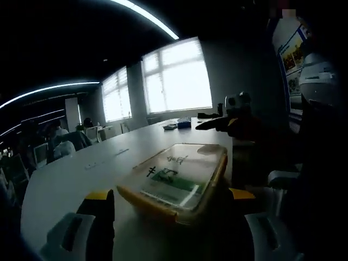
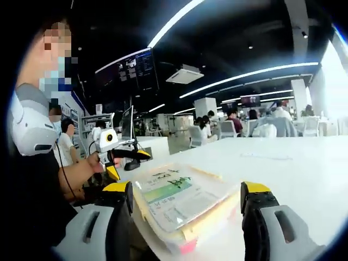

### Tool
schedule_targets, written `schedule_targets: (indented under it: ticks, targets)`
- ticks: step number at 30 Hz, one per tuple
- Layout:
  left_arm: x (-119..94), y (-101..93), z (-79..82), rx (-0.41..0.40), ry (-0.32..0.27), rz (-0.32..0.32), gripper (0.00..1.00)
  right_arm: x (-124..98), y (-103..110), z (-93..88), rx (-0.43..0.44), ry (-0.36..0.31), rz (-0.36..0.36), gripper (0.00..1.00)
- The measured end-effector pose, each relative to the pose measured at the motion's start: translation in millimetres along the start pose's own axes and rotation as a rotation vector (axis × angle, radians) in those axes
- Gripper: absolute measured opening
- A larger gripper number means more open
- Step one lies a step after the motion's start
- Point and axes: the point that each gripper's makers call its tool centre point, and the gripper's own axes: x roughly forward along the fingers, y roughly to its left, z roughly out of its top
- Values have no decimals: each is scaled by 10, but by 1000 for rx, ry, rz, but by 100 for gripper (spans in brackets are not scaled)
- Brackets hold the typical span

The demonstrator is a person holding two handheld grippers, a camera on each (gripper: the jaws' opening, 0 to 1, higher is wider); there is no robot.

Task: Arrange the small medicine boxes into an aligned row inside the storage area until every box is upright, visible, and separated from the surrounding clutter.

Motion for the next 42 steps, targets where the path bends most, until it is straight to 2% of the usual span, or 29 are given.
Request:
schedule_targets:
  ticks: [4, 8, 11, 12, 14, 21, 24, 27, 30, 33, 35, 40, 42]
  targets:
    - [12, 12, -36, -7, 5, 0, 84, -40, -32, -113, 20, 18, -13, 81]
    - [-12, 99, -55, -38, -32, 53, 82, -95, -93, -290, 55, 60, -48, 85]
    - [-22, 87, -91, -63, -22, 37, 82, -161, -118, -308, 72, 32, -57, 87]
    - [-23, 68, -150, -51, 4, 36, 82, -170, -103, -309, 73, 27, -52, 87]
    - [-21, 48, -191, -44, 14, 33, 83, -171, -94, -329, 77, 29, -49, 87]
    - [-23, 45, -290, -100, 1, 14, 83, -123, -23, -470, 43, 92, -28, 87]
    - [-9, 24, -346, -102, 18, 7, 85, -99, -1, -531, 34, 115, -22, 87]
    - [0, 33, -406, -102, 35, 20, 86, -101, 6, -590, 39, 131, -12, 90]
    - [16, -17, -397, -150, 14, -3, 87, -111, -30, -606, 59, 119, -20, 89]
    - [46, -41, -438, -132, 33, -1, 88, -89, -42, -628, 70, 125, -35, 88]
    - [57, -69, -421, -143, 27, -14, 88, -79, -66, -652, 44, 153, -59, 87]
    - [131, -86, -438, -136, 39, -27, 87, -22, -24, -696, 23, 177, -45, 87]
    - [167, -108, -451, -141, 40, -34, 87, -10, -28, -753, -7, 209, -45, 87]
